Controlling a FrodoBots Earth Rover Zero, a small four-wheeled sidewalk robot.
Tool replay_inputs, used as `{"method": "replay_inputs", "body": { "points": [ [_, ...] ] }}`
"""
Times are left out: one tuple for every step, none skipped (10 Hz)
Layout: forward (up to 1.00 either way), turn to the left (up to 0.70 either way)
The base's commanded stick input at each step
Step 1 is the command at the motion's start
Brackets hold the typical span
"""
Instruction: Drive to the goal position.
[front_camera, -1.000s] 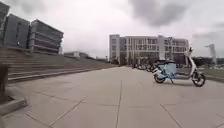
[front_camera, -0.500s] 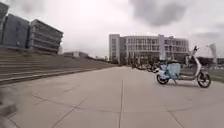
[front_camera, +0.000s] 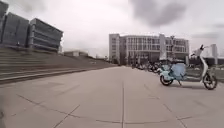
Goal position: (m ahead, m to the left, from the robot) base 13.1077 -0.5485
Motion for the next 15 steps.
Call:
{"method": "replay_inputs", "body": {
  "points": [
    [0.45, 0.00],
    [0.45, 0.00],
    [0.45, 0.00],
    [0.45, 0.00],
    [0.45, 0.00],
    [0.45, 0.00],
    [0.45, 0.00],
    [0.45, 0.00],
    [0.45, 0.00],
    [0.45, 0.00],
    [0.45, 0.00],
    [0.45, 0.00],
    [0.45, 0.00],
    [0.45, 0.00],
    [0.45, 0.00]
  ]
}}
